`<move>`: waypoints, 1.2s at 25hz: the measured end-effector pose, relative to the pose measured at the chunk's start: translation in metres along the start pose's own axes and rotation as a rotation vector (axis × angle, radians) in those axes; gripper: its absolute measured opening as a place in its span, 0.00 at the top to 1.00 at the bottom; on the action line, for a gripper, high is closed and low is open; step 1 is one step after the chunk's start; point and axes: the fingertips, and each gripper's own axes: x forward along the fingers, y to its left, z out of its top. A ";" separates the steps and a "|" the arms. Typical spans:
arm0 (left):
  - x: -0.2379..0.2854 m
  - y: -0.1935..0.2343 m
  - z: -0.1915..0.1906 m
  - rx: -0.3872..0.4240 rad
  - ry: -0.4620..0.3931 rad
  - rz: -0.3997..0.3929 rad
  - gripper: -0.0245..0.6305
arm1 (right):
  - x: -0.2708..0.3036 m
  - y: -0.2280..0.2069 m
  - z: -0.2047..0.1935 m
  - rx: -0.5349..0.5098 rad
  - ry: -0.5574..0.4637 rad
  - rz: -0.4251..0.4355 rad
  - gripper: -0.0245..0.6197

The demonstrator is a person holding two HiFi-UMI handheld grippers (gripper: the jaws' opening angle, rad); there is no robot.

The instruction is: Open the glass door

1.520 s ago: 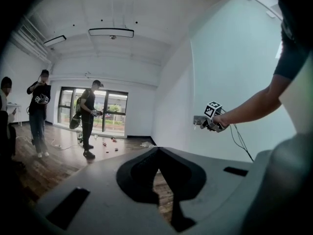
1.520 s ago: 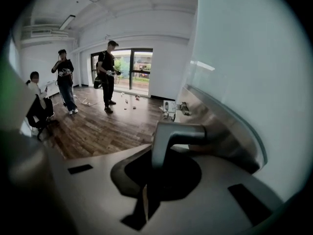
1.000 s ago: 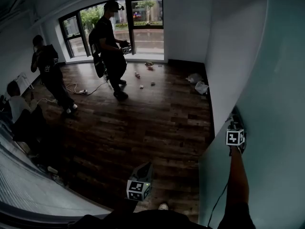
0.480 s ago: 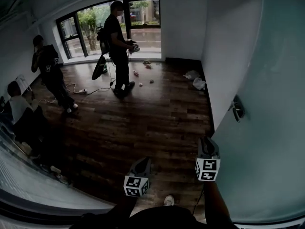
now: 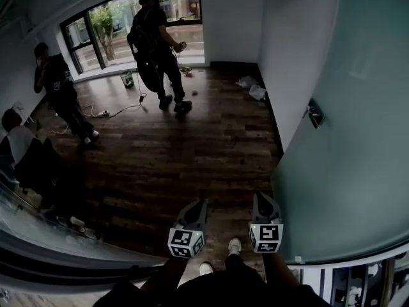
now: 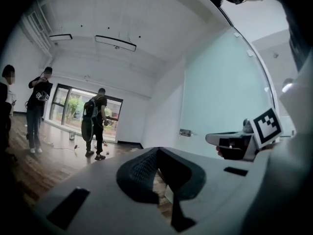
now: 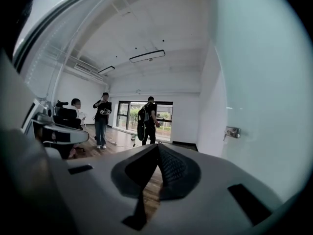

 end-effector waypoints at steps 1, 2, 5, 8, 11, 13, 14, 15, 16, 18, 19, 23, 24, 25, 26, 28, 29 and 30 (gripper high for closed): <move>-0.007 -0.003 -0.004 -0.005 0.007 -0.007 0.96 | -0.007 0.007 -0.005 -0.001 0.010 -0.001 0.93; -0.015 -0.005 -0.007 -0.010 0.015 -0.012 0.96 | -0.013 0.013 -0.009 -0.001 0.018 0.000 0.93; -0.039 -0.020 -0.015 -0.017 0.037 -0.020 0.96 | -0.041 0.024 -0.012 -0.005 0.026 -0.005 0.93; -0.060 -0.034 -0.021 0.013 0.047 -0.024 0.96 | -0.066 0.029 -0.010 0.003 -0.002 -0.015 0.93; -0.080 -0.047 -0.026 0.023 0.052 -0.020 0.96 | -0.093 0.036 -0.007 0.061 -0.055 0.008 0.93; -0.089 -0.056 -0.026 0.028 0.051 -0.017 0.96 | -0.104 0.036 -0.009 0.092 -0.065 0.015 0.93; -0.092 -0.062 -0.027 0.033 0.047 -0.014 0.96 | -0.107 0.034 -0.013 0.096 -0.059 0.017 0.93; -0.093 -0.069 -0.028 0.038 0.043 -0.011 0.96 | -0.111 0.031 -0.016 0.094 -0.052 0.021 0.93; -0.095 -0.077 -0.030 0.045 0.036 -0.006 0.96 | -0.116 0.028 -0.019 0.086 -0.050 0.028 0.93; -0.099 -0.096 -0.035 0.064 0.014 0.007 0.96 | -0.132 0.020 -0.023 0.060 -0.057 0.041 0.93; -0.103 -0.108 -0.037 0.075 0.004 0.014 0.96 | -0.144 0.016 -0.026 0.048 -0.061 0.046 0.93; -0.129 -0.155 -0.053 0.093 0.000 0.040 0.96 | -0.204 0.004 -0.031 0.035 -0.118 0.108 0.93; -0.139 -0.164 -0.058 0.092 0.003 0.051 0.96 | -0.221 0.005 -0.031 0.029 -0.140 0.130 0.93; -0.149 -0.172 -0.062 0.089 0.009 0.063 0.96 | -0.238 0.005 -0.033 0.021 -0.152 0.143 0.93; -0.158 -0.181 -0.066 0.082 0.017 0.074 0.96 | -0.253 0.004 -0.036 0.015 -0.156 0.150 0.93; -0.178 -0.205 -0.074 0.061 0.043 0.082 0.96 | -0.281 -0.003 -0.046 0.019 -0.151 0.145 0.93; -0.186 -0.218 -0.078 0.056 0.046 0.085 0.96 | -0.295 -0.009 -0.052 0.022 -0.146 0.137 0.93; -0.194 -0.230 -0.082 0.057 0.041 0.091 0.96 | -0.308 -0.014 -0.058 0.025 -0.141 0.128 0.93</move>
